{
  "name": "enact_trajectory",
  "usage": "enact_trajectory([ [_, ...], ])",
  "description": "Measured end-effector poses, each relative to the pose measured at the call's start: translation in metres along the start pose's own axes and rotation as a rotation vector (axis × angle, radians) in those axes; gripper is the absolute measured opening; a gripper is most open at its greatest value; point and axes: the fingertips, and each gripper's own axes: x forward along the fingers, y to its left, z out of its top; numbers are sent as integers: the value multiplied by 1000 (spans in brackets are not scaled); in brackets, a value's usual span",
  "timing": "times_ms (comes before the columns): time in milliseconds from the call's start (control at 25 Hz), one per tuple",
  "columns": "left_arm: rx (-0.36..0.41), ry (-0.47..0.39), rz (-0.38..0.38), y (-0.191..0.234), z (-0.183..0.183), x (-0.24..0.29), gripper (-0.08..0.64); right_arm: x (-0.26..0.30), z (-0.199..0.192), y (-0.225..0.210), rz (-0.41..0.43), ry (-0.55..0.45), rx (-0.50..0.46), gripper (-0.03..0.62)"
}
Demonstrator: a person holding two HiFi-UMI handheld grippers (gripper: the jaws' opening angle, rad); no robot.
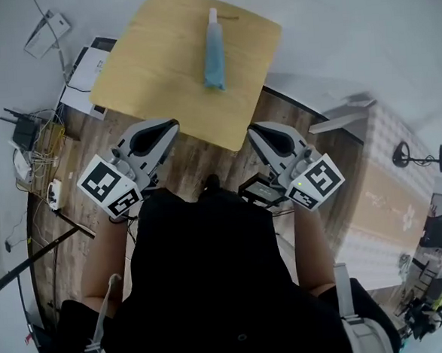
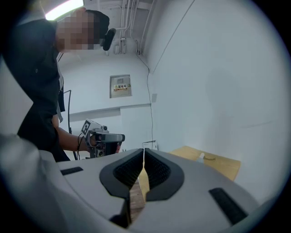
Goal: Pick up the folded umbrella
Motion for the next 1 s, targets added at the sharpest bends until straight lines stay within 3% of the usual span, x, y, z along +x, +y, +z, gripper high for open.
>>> enact_trajectory([
  [200, -12, -10, 71, -2, -1, 24, 11, -16, -10, -22, 46, -4, 5, 20],
  [440, -8, 35, 75, -12, -9, 41, 11, -25, -25, -38, 60, -13, 48, 20],
  [640, -29, 48, 96, 6, -9, 45, 11, -15, -29, -51, 64, -9, 74, 20],
  [1000, -90, 53, 31, 60, -17, 57, 11, 24, -26, -75, -10, 40, 74, 20],
])
